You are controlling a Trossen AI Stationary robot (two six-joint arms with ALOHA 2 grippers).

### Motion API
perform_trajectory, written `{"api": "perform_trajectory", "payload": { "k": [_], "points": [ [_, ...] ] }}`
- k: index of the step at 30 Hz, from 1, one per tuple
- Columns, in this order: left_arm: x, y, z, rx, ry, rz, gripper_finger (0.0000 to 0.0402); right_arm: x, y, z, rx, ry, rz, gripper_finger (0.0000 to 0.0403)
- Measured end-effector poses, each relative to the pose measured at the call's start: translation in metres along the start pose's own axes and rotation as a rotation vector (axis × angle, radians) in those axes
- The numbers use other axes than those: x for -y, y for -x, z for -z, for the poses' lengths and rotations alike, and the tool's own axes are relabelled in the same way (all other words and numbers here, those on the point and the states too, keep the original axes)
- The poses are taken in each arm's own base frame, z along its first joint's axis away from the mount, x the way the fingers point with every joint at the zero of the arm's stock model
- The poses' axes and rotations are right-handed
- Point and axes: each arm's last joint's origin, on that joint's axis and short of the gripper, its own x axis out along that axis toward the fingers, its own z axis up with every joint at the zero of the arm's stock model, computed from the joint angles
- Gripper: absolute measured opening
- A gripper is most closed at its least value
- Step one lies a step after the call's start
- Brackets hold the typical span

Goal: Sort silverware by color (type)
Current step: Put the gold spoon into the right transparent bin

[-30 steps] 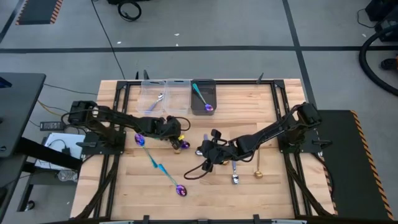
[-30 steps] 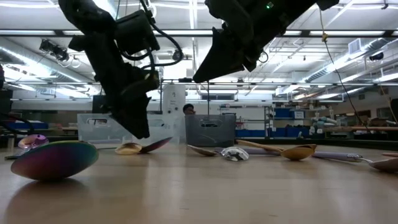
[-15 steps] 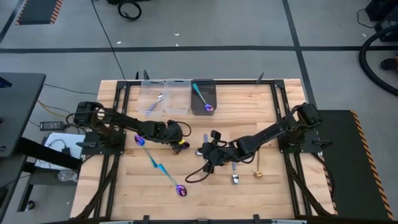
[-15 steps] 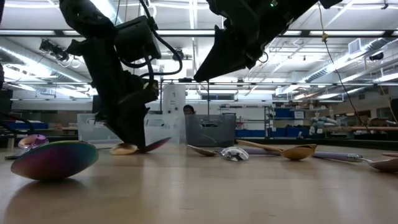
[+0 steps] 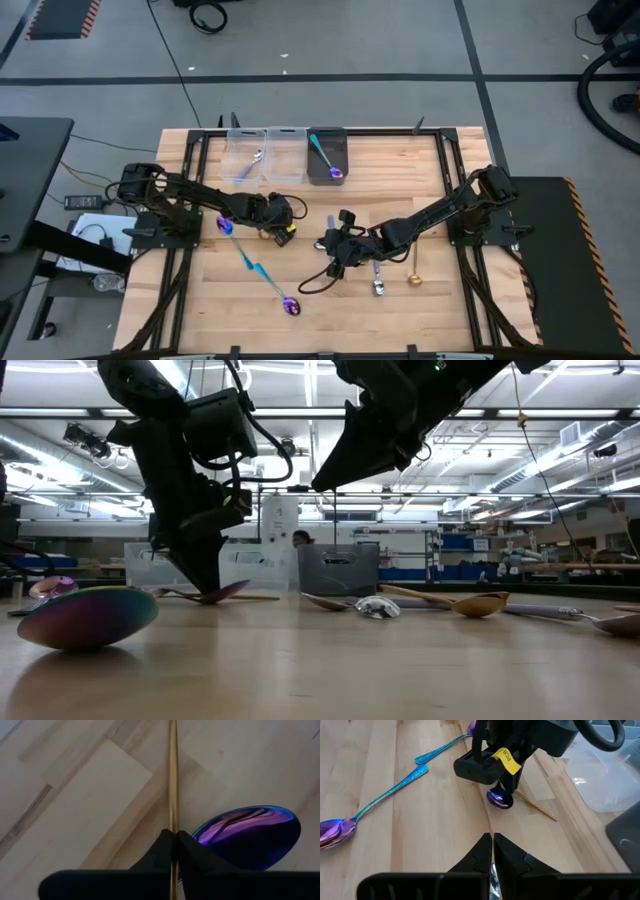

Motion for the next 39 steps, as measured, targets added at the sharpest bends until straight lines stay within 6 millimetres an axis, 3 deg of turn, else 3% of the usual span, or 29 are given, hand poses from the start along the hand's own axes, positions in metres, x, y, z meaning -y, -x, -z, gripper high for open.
{"api": "perform_trajectory", "payload": {
  "k": [9, 23, 31, 39],
  "points": [
    [-0.006, 0.017, 0.000, -0.003, -0.017, 0.034, 0.0020, 0.000, 0.000, 0.000, -0.005, 0.002, -0.006, 0.0028],
    [-0.024, 0.054, -0.027, 0.201, 0.036, 0.114, 0.0020, 0.000, 0.000, 0.000, -0.005, 0.002, -0.006, 0.0028],
    [-0.055, 0.082, -0.050, 0.368, 0.088, 0.132, 0.0020, 0.000, 0.000, 0.000, -0.005, 0.008, -0.007, 0.0028],
    [-0.090, 0.084, -0.078, 0.443, 0.155, 0.192, 0.0020, 0.000, -0.001, -0.002, 0.012, 0.016, -0.009, 0.0028]
  ]
}}
